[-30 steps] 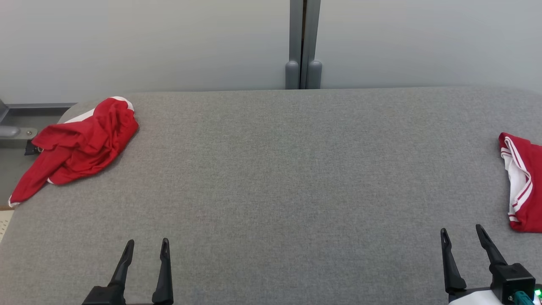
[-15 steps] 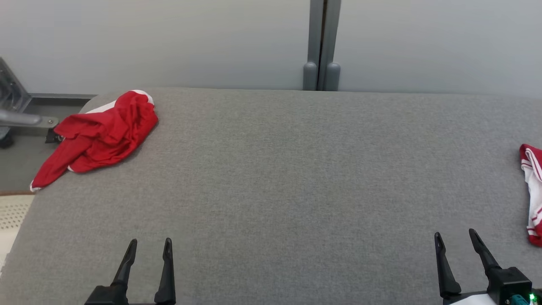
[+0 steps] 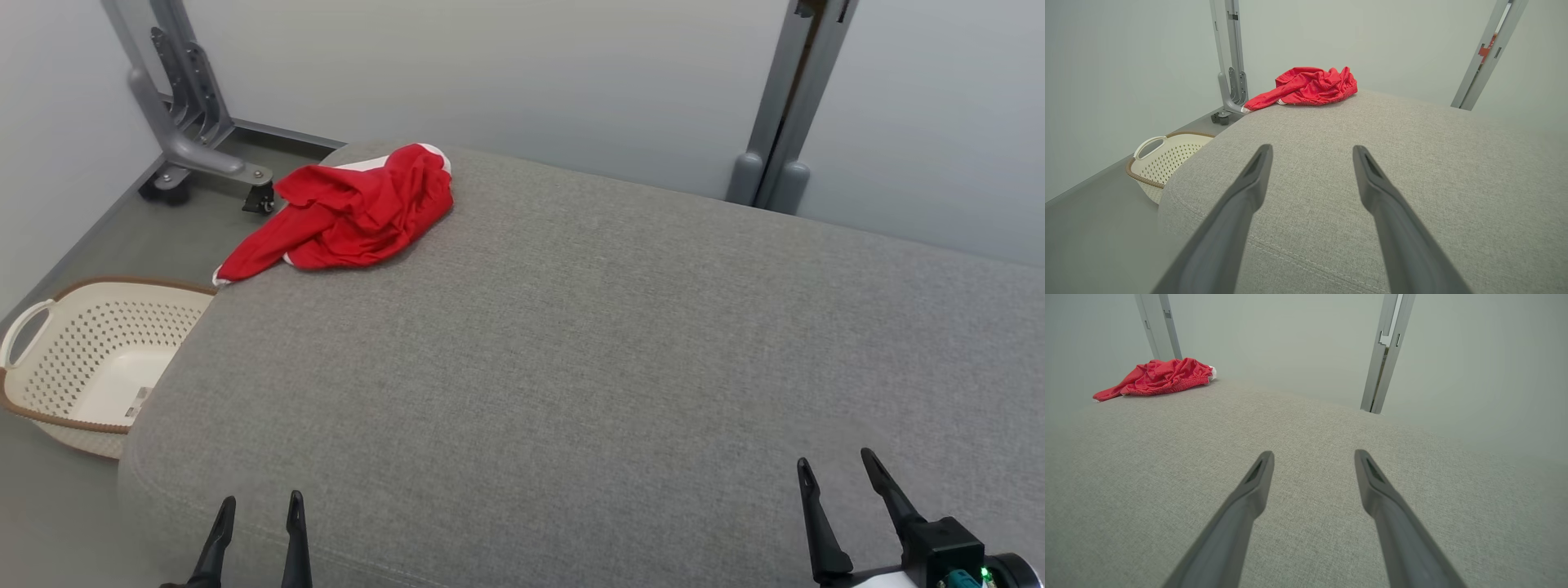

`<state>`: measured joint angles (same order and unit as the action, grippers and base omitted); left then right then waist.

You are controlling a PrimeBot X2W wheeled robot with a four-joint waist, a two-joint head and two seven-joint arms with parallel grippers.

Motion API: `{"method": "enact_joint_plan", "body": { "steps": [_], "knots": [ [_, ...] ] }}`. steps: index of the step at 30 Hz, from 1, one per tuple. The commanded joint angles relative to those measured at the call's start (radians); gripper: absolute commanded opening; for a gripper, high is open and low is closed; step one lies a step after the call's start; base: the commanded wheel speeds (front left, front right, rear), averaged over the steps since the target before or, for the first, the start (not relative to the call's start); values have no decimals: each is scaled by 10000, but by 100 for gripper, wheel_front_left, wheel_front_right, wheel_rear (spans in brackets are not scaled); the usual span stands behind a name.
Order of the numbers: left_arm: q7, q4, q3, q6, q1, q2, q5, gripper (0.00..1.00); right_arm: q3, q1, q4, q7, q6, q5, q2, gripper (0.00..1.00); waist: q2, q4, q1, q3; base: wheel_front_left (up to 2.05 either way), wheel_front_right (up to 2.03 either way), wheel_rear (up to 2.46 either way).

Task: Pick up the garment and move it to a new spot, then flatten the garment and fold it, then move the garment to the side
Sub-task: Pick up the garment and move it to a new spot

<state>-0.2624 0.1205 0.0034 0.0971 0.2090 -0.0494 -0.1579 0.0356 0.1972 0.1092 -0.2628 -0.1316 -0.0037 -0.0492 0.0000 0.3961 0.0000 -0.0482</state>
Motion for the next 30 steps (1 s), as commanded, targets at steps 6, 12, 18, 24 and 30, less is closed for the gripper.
{"method": "enact_joint_plan", "body": {
  "steps": [6, 12, 18, 24, 30],
  "knots": [
    [-32, 294, -266, 264, -834, -21, -132, 100, -49, -348, -37, -25, 19, -153, -27, 100, 0, -147, 0, 718, 0, 0, 0],
    [-31, 1117, -1289, 347, -3311, -605, -1247, 100, -89, -1644, -294, -25, 19, -827, -45, 100, 0, -1182, 0, 3072, 0, 0, 0],
    [-31, 2140, -3274, 347, -7058, -2303, -3941, 100, -5, -3547, -523, -25, 17, -1394, -179, 100, 0, -2277, 0, 5894, 0, 0, 0],
    [-18, 3469, -4580, 347, -9357, -3753, -5828, 100, -111, -4509, -658, -25, 19, -1613, -215, 100, 0, -2910, 0, 6932, 0, 0, 0],
    [151, 5090, -5401, 348, -11129, -4511, -7637, 100, -167, -4840, -867, -25, 18, -1689, -246, 100, 0, -3114, 0, 7301, 0, 0, 0]
  ]
}}
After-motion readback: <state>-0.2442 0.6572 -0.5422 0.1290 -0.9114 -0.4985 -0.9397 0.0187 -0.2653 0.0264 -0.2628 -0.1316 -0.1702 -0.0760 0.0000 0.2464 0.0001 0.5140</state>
